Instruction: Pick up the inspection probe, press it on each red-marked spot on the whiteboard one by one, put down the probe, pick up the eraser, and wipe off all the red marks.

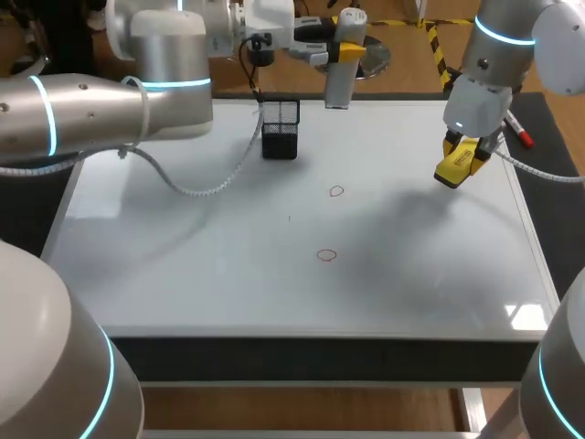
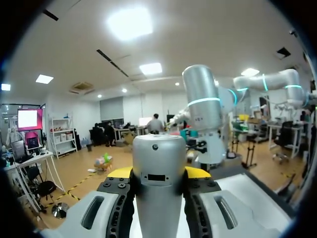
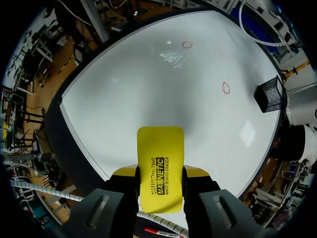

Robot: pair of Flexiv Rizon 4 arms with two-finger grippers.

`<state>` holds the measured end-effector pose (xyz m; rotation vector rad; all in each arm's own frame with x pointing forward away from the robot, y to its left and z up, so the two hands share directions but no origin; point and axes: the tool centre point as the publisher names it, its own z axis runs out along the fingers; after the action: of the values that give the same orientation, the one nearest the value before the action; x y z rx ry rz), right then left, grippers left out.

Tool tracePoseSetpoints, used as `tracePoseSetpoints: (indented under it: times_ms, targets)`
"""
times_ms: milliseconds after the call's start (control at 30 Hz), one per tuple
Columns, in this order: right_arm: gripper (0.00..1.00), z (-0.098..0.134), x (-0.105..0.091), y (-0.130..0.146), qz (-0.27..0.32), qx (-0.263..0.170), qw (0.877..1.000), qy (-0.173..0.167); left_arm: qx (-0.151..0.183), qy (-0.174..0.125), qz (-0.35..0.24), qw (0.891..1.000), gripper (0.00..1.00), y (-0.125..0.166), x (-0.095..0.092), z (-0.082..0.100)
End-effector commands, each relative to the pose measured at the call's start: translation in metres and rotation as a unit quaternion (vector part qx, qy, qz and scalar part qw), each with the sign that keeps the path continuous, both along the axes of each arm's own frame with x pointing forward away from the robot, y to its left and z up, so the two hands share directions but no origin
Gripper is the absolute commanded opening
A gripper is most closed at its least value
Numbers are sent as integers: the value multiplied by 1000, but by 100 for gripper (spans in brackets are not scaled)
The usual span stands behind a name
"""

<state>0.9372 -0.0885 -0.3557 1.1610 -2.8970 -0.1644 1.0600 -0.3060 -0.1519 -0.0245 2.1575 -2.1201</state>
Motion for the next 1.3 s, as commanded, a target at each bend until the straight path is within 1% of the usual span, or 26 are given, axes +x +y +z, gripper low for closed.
tracePoseSetpoints:
  times_ms: [33,267,467,700,900,1300]
  targets:
    - [0,1,1,-1,1,-2,1000,1,-7,12,-20,1000,0,-4,13,1]
    - [0,1,1,-1,1,-2,1000,1,-11,19,-17,1000,0,-5,26,1]
    - [0,1,1,-1,1,-2,1000,1,-26,29,-22,999,0,-3,38,1]
    - [0,1,1,-1,1,-2,1000,1,-32,34,-31,998,0,-1,46,-3]
    - [0,1,1,-1,1,-2,1000,1,-31,37,-35,998,0,1,46,-7]
    - [0,1,1,-1,1,-2,1000,1,-31,36,-41,998,0,2,44,-5]
